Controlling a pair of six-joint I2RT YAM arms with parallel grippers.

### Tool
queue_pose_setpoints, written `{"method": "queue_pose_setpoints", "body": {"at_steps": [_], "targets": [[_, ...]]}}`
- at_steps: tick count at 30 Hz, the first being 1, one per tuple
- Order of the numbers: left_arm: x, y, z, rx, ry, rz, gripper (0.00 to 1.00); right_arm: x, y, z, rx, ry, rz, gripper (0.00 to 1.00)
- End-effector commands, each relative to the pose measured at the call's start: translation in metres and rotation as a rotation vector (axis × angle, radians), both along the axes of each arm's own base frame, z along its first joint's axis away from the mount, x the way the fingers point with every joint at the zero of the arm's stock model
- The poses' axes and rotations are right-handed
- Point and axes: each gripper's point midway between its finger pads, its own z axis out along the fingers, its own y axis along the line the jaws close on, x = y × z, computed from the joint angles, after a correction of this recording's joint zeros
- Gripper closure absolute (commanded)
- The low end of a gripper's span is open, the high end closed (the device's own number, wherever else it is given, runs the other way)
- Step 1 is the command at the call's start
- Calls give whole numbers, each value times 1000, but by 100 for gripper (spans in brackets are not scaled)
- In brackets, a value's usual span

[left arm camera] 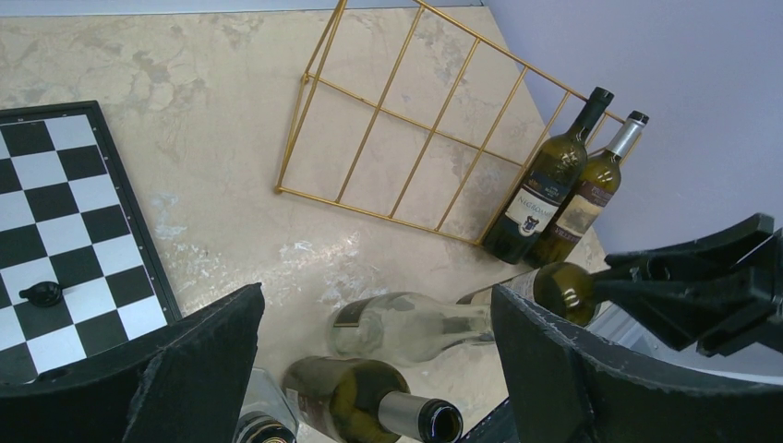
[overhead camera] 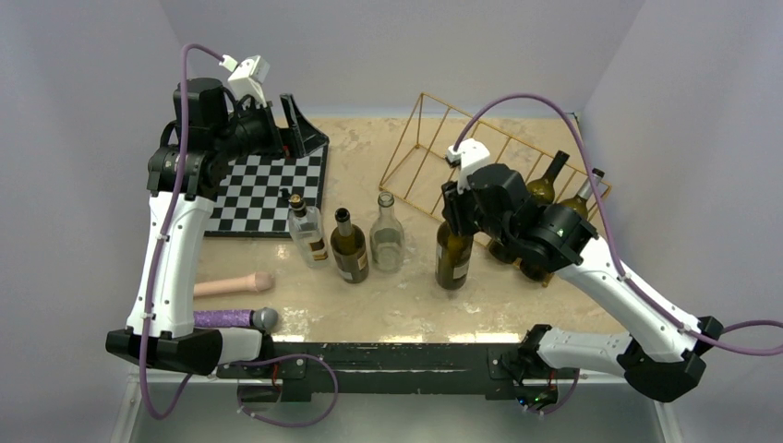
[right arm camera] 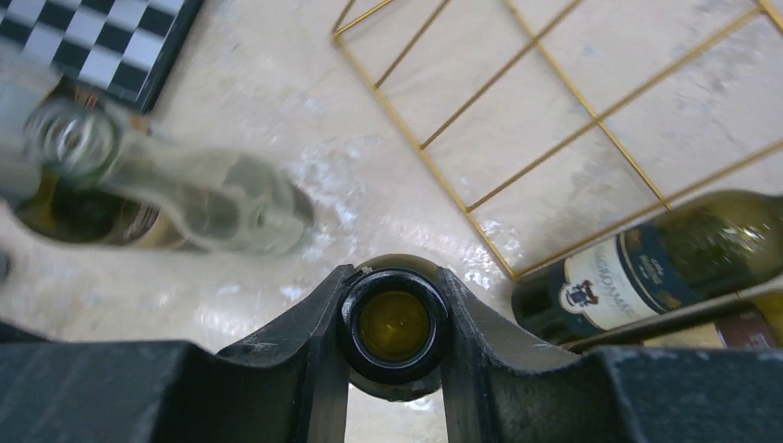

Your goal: Put the wine bottle on the wine rack

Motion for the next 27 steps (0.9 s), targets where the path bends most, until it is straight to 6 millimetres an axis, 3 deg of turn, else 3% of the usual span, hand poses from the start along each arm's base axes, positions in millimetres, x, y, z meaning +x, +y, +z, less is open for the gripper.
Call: {"method": "queue_pose_setpoints", "body": {"at_steps": [1,14,27], "targets": [[-10,-1,19,-4,-84,-15,4,33,-32,55,206,-104,-367,100],[-24,1,27,-6,-115,-14,4,78,-68,57,217,-44,-679,100],[-32,2,36,-8,-141,-17,4,126,-87,50,198,-51,-732,100]]}}
